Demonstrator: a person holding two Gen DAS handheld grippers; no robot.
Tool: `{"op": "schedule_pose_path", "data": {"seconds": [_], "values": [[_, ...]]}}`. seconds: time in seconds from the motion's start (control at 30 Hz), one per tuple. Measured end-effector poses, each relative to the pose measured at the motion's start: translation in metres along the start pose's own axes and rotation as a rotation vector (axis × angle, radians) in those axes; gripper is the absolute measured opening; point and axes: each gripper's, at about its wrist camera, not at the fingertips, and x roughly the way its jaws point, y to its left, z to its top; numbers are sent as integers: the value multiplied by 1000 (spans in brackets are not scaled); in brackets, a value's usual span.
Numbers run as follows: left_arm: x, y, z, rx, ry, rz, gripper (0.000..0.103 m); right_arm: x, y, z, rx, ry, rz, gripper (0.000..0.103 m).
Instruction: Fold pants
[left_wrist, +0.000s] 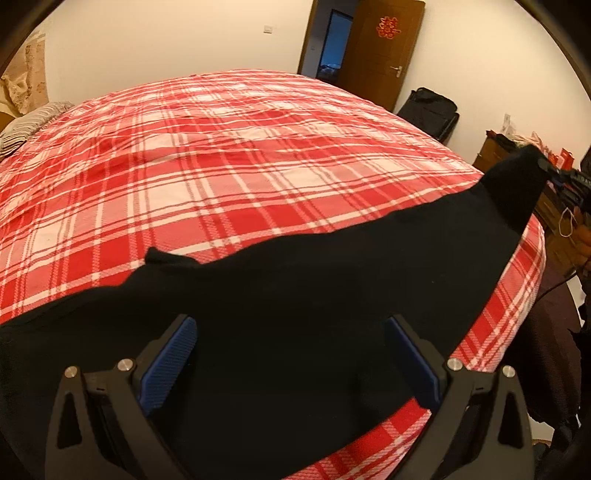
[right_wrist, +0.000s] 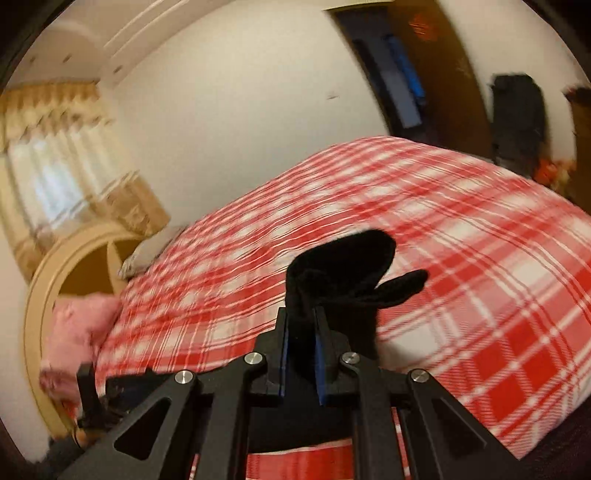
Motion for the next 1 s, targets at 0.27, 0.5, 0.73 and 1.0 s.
{"op": "schedule_pose_path", "data": {"seconds": [0.27, 0.5, 0.73, 1.0], "values": [[1, -6, 2, 2, 2, -40, 103, 51, 69, -37, -169, 134, 55, 11], [6, -18, 6, 22, 7, -57, 103, 99, 95, -89, -297, 252, 16, 11], [18, -34, 17, -21, 29, -141, 98, 123, 96, -127, -438, 359, -40, 15], [38, -81, 38, 33, 62, -222, 84, 82, 80, -118, -425, 272, 61, 53]]}}
